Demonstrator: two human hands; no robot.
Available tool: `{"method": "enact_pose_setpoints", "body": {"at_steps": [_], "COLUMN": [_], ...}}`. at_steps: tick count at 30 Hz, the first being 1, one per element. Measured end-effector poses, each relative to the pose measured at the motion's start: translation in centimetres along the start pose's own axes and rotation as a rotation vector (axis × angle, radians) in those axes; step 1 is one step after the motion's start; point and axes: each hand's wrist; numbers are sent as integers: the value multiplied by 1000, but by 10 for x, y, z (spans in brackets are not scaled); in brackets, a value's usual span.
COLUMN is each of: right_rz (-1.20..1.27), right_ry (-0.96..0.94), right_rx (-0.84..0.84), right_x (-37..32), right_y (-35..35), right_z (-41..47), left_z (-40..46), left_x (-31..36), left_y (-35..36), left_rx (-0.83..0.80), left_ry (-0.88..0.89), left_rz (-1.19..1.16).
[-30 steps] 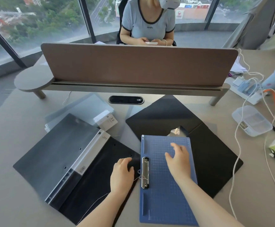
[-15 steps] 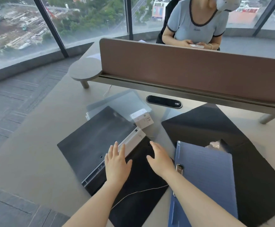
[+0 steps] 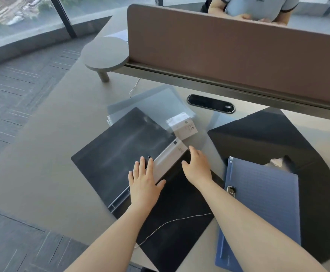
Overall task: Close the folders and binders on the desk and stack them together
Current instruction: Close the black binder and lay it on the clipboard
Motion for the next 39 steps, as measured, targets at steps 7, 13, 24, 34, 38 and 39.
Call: {"method": "enact_pose_setpoints", "body": {"at_steps": [7, 13, 24, 34, 38, 39], "right_rz": [198, 358, 691, 857, 904, 914], "right_ry": [117, 106, -40, -221, -344, -377], "right_rx": [93, 106, 89, 113, 179, 201], "right_x": [-11, -28, -76, -122, -142, -146], "right_y": [3, -3, -51, -100, -127, -132], "right_z": [10, 13, -8, -29, -40, -43], "left_z": [3, 10, 15, 17, 16, 17], "left_x": [-2, -2, 8, 20, 25, 26], "left_y": [-5, -24, -92, -187, -214, -218], "left_rx": [23, 82, 237, 227, 303, 320], "left_ry": [-9, -18, -35, 99, 112, 92], "left_rz": [-57, -129, -237, -367, -459, -490]}}
Point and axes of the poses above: each hand's wrist, its own z-axis towards the middle knuckle, its own y-axis out of the palm, x = y × z, and after that the axes turned 11 degrees about x, right-handed
